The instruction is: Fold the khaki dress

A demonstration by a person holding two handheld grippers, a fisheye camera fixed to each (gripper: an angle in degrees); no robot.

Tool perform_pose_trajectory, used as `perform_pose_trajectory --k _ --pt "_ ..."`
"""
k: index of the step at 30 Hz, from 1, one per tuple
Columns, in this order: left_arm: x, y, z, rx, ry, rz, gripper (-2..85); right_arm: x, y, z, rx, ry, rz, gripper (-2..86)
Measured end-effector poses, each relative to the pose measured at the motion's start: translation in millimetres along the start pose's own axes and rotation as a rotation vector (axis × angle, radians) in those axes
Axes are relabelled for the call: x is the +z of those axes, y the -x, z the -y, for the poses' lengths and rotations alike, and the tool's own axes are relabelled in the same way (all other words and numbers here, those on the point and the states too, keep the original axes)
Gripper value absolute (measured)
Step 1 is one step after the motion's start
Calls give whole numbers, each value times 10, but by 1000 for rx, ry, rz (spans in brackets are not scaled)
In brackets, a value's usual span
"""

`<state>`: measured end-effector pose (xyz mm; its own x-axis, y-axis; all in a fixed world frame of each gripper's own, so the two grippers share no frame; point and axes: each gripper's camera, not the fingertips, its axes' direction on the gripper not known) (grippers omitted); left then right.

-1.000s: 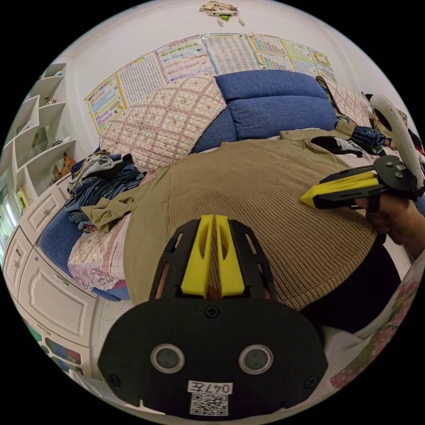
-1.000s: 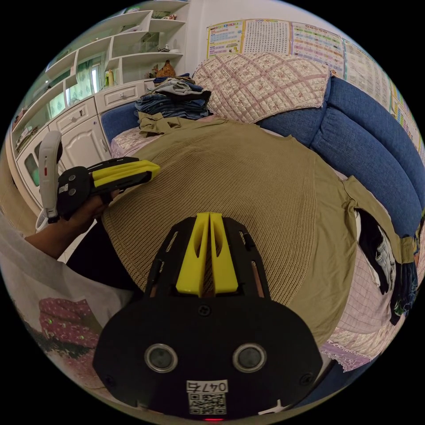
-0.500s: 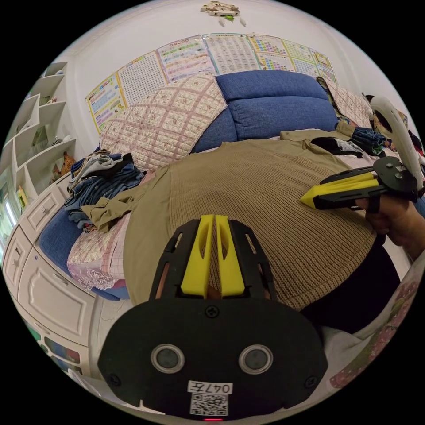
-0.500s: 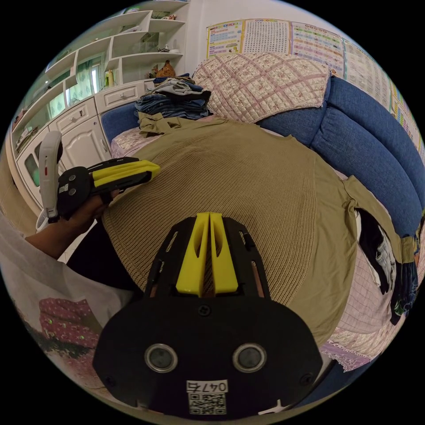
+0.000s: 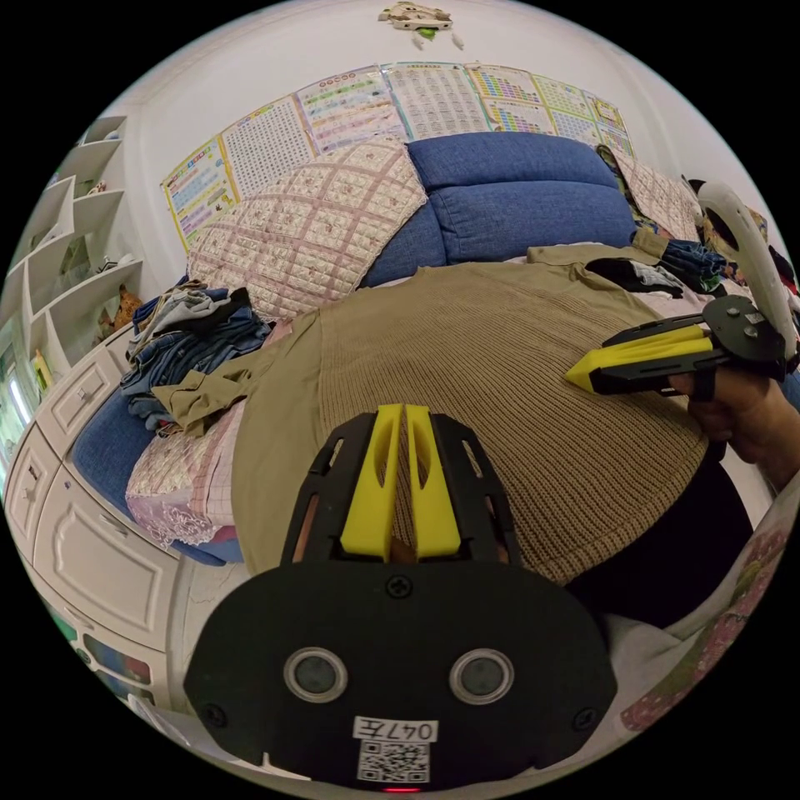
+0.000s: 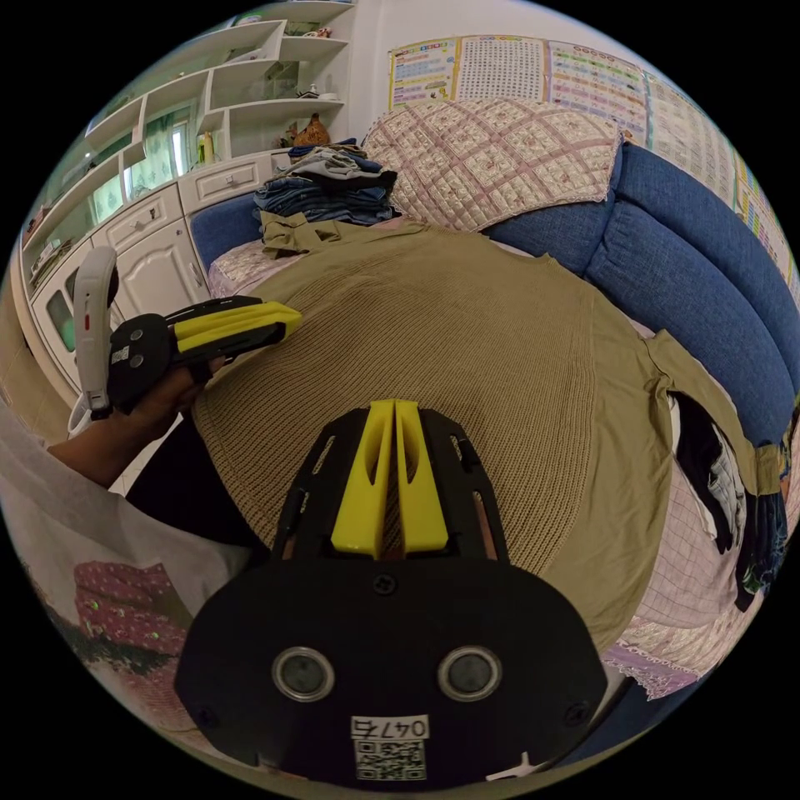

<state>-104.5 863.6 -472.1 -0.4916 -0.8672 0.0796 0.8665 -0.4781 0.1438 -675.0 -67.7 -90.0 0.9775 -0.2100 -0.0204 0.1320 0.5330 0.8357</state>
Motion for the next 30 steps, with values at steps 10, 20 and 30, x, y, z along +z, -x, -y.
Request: perform_pose_trajectory --k 10,20,30 --pt "-123 -90 64 0 2 -3 -6 249 -466 -1790 13 3 23 -13" --pt "-315 -26 214 -63 17 -58 5 1 -1725 -3975 79 -182 182 0" --pt "-737 211 462 -220 -27 -54 26 -609 -5089 -7210 672 -412 -217 86"
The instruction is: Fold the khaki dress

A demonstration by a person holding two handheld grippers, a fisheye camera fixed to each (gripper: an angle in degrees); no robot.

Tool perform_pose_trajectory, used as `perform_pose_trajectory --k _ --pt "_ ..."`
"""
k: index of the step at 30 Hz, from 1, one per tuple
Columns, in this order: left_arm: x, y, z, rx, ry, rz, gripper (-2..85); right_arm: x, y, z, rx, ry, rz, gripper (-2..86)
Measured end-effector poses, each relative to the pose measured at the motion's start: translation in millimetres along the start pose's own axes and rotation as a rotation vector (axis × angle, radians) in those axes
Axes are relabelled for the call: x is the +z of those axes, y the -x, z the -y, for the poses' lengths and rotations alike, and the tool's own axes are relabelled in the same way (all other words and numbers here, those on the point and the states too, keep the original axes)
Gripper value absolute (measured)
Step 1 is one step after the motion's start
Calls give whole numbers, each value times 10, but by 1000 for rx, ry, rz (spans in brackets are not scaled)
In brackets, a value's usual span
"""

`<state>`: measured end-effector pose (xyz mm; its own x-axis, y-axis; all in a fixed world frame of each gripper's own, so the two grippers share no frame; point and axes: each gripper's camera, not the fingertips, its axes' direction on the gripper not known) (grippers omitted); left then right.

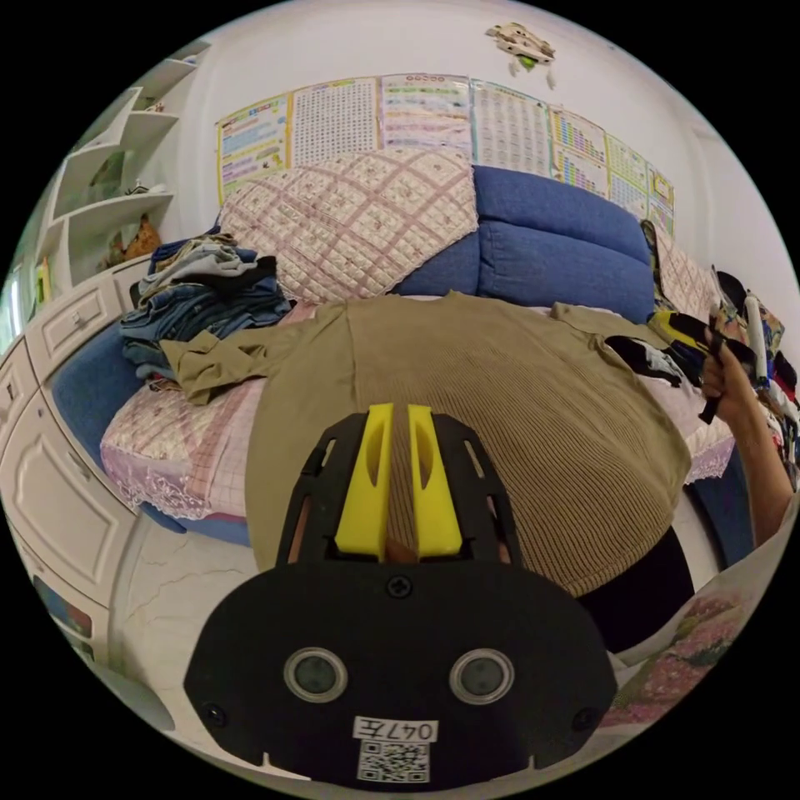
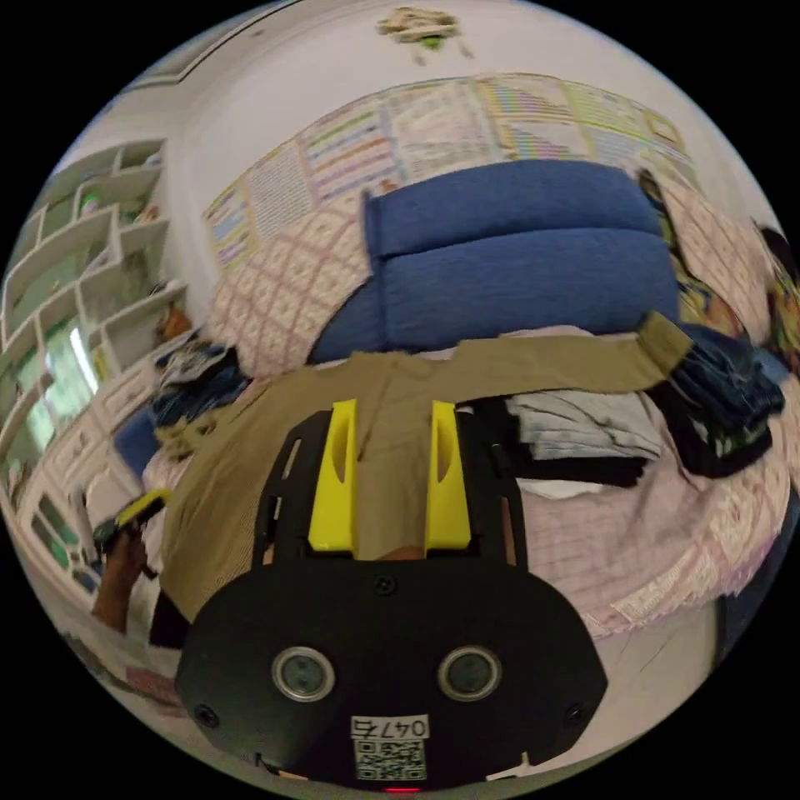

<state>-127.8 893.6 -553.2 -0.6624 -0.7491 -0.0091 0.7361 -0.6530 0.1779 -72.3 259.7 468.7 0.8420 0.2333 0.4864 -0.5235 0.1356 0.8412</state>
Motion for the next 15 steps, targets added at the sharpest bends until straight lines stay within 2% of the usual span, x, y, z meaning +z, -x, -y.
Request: perform_pose_trajectory --k 2,4,6,10,15 --pt "-75 -83 20 11 -6 18 26 -30 -906 -128 107 -69 -120 90" --pt "-128 -205 41 21 0 10 24 25 -1993 -329 202 -147 -328 84" --pt "-146 -318 61 34 11 9 24 182 -2734 -462 257 -156 -426 77" --pt "-225 -620 119 65 16 36 25 930 -4163 -721 319 -30 -490 64" --pt "-290 -934 195 55 29 13 29 2095 -5269 -1266 456 134 -412 68"
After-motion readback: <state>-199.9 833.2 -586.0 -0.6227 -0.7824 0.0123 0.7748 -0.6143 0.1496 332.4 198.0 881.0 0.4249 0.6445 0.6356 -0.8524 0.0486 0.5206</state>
